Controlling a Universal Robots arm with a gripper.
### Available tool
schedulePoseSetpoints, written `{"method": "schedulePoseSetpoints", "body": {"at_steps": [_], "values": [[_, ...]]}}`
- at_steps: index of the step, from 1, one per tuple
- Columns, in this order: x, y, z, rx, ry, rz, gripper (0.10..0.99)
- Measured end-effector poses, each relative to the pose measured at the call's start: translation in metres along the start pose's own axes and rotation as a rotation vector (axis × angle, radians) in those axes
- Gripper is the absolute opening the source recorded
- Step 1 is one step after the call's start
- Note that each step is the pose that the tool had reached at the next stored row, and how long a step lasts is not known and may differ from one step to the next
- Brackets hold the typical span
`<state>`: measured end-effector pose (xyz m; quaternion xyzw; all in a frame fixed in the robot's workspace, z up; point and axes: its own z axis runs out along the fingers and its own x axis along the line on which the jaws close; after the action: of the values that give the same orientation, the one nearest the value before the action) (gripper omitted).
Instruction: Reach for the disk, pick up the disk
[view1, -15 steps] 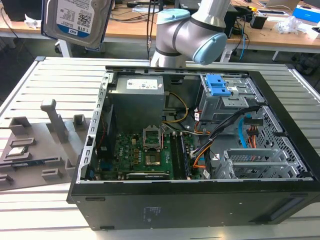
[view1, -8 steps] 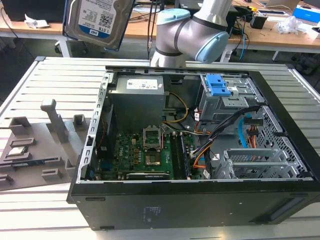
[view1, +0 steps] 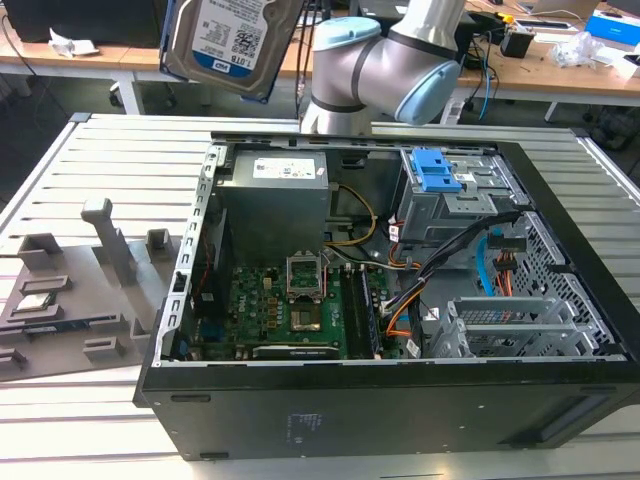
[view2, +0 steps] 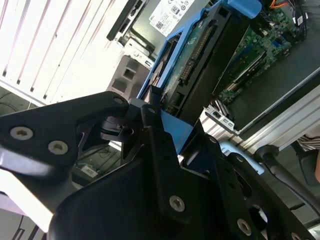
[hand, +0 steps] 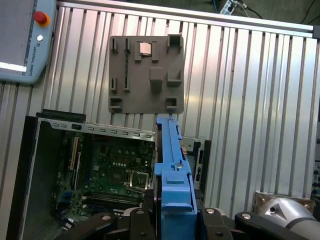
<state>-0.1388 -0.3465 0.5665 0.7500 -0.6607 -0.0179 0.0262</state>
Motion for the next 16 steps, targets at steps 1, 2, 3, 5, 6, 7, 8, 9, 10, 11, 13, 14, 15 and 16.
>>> {"method": "schedulePoseSetpoints", "body": {"at_steps": [1,2,3,5,6,7,8,9,10,11,13,14,15,16], "values": [[0.0004,-0.0029,-0.0002,0.000,-0.0001,0.000,0.369],[0.0007,-0.0059,-0.0004,-0.001,-0.0001,0.000,0.369],[0.0015,-0.0118,-0.0007,-0.001,-0.0002,0.000,0.369],[0.0023,-0.0184,-0.0011,-0.002,-0.0003,0.000,0.369],[0.0028,-0.0224,-0.0014,-0.002,-0.0003,0.000,0.369],[0.0033,-0.0256,-0.0016,-0.002,-0.0004,0.000,0.369],[0.0040,-0.0315,-0.0020,-0.003,-0.0004,0.000,0.369],[0.0047,-0.0368,-0.0023,-0.004,-0.0005,0.000,0.369],[0.0056,-0.0438,-0.0027,-0.004,-0.0005,0.000,0.369],[0.0063,-0.0499,-0.0031,-0.005,-0.0006,0.000,0.369],[0.0078,-0.0610,-0.0038,-0.006,-0.0008,0.000,0.369],[0.0087,-0.0682,-0.0042,-0.007,-0.0009,0.000,0.369],[0.0098,-0.0769,-0.0048,-0.007,-0.0010,0.000,0.369],[0.0107,-0.0840,-0.0053,-0.008,-0.0010,0.000,0.369]]}}
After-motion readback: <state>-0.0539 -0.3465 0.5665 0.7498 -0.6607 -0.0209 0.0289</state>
